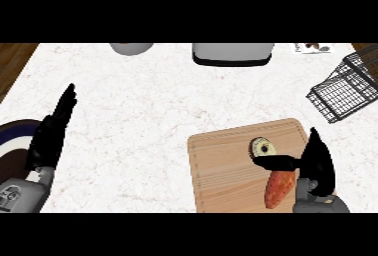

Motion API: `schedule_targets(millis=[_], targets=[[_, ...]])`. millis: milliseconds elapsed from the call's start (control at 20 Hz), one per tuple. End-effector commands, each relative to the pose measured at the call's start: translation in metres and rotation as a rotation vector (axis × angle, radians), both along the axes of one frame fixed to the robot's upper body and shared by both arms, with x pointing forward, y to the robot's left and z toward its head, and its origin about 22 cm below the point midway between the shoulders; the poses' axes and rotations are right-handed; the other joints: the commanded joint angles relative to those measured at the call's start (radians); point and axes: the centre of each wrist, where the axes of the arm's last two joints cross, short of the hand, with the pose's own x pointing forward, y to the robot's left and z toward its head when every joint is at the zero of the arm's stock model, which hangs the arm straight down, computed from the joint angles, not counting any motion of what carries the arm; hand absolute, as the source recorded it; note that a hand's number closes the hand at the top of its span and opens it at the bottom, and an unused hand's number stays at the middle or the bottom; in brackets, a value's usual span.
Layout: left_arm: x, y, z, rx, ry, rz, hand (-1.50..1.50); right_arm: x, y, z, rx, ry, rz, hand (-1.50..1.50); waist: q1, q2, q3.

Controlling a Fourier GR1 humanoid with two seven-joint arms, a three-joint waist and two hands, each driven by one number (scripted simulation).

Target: Pick the cupcake from the cutting board and place it in the tiered basket

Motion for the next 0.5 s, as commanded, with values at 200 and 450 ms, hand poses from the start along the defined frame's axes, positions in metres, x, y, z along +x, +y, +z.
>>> schedule_targets(millis=[200, 450], targets=[[-0.002, 0.003, 0.003, 0.017, -0.007, 0.006, 0.0, 0.011, 0.014, 0.008, -0.027, 0.2, -0.094, -1.5, -0.002, -0.003, 0.002], [-0.001, -0.002, -0.015, 0.008, 0.007, 0.002, 0.0, 0.024, 0.012, 0.007, 0.0, 0.226, -0.088, -1.5, -0.005, 0.001, 0.002]])
